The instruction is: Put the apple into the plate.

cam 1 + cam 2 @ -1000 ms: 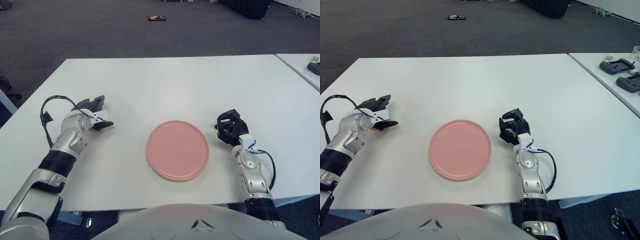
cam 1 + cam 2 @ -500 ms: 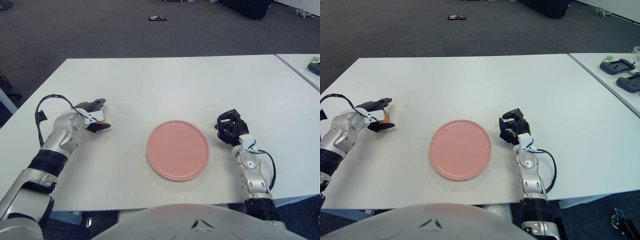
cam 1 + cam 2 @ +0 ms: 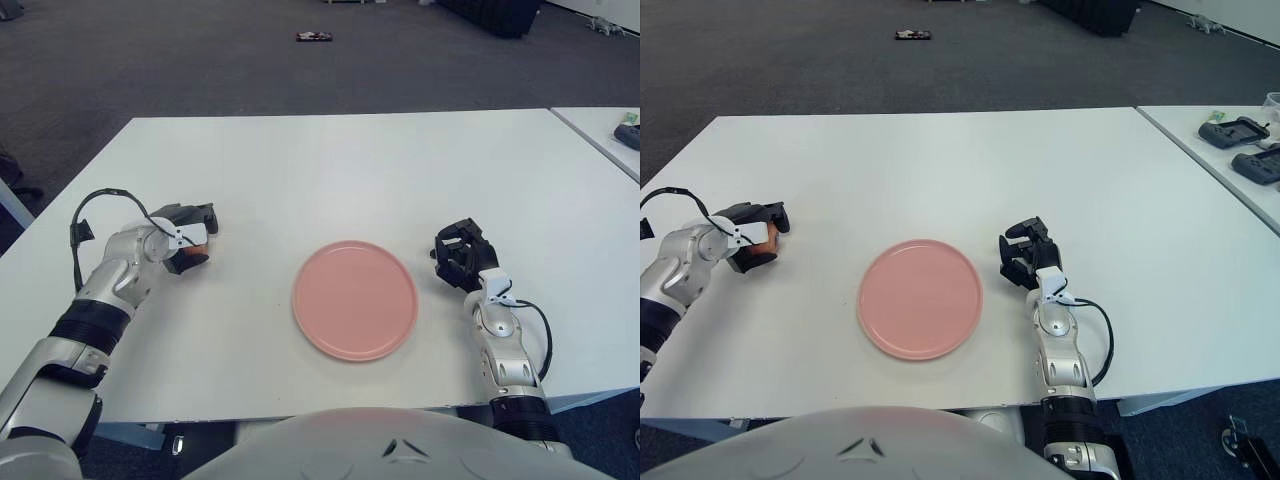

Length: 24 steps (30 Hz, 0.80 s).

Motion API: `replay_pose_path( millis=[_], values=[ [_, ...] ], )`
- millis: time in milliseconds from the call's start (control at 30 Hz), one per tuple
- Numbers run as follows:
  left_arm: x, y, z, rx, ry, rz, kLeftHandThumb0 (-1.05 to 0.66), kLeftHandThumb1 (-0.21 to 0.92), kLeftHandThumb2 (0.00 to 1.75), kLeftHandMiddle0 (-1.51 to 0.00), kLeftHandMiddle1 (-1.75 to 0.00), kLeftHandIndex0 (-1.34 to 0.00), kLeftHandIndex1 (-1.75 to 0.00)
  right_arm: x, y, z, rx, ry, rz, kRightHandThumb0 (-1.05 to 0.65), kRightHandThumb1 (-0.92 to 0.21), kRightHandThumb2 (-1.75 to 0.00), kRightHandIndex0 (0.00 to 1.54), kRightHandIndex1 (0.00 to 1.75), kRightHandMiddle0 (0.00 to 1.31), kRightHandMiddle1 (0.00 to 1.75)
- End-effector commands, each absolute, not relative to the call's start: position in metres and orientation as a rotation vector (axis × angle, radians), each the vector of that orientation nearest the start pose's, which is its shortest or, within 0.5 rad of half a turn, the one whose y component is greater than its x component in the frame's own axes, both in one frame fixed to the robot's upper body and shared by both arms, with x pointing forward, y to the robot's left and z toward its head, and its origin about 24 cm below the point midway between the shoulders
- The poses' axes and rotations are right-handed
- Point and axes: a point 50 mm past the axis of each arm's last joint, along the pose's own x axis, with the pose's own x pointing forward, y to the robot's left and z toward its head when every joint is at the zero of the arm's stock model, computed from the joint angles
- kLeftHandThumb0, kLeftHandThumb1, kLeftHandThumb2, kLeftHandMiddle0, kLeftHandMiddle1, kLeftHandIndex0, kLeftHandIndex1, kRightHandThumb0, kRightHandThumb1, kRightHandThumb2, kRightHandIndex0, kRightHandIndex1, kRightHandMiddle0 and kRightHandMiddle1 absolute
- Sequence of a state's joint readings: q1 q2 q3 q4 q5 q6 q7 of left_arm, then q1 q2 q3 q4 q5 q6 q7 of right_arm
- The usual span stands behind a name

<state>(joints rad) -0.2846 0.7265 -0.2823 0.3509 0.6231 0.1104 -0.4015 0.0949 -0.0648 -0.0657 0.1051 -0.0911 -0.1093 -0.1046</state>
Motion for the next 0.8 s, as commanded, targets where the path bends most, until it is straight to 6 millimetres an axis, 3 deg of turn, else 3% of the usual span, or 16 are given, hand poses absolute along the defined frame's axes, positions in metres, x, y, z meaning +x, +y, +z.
replay_pose_path(
  millis=[0,767],
  values=[
    [0.2795,0.2757,0.0273,1.345,0.565,-0.419,-0.02,-0.07,1.73,-0.92,-1.74,-0.67,-1.69,0.2268,-0.1933,0.0072,-0.176,0.094,-0.196,-0.37,-0.71,-0.82,0.51,1.38,0.31,1.75],
    [0.2749,0.2778,0.0306,1.298,0.476,-0.279,0.00,-0.06,1.75,-0.91,-1.75,-0.66,-1.73,0.2261,-0.1960,0.0091,-0.149,0.086,-0.220,-0.38,-0.67,-0.87,0.51,1.39,0.34,1.75]
  ],
)
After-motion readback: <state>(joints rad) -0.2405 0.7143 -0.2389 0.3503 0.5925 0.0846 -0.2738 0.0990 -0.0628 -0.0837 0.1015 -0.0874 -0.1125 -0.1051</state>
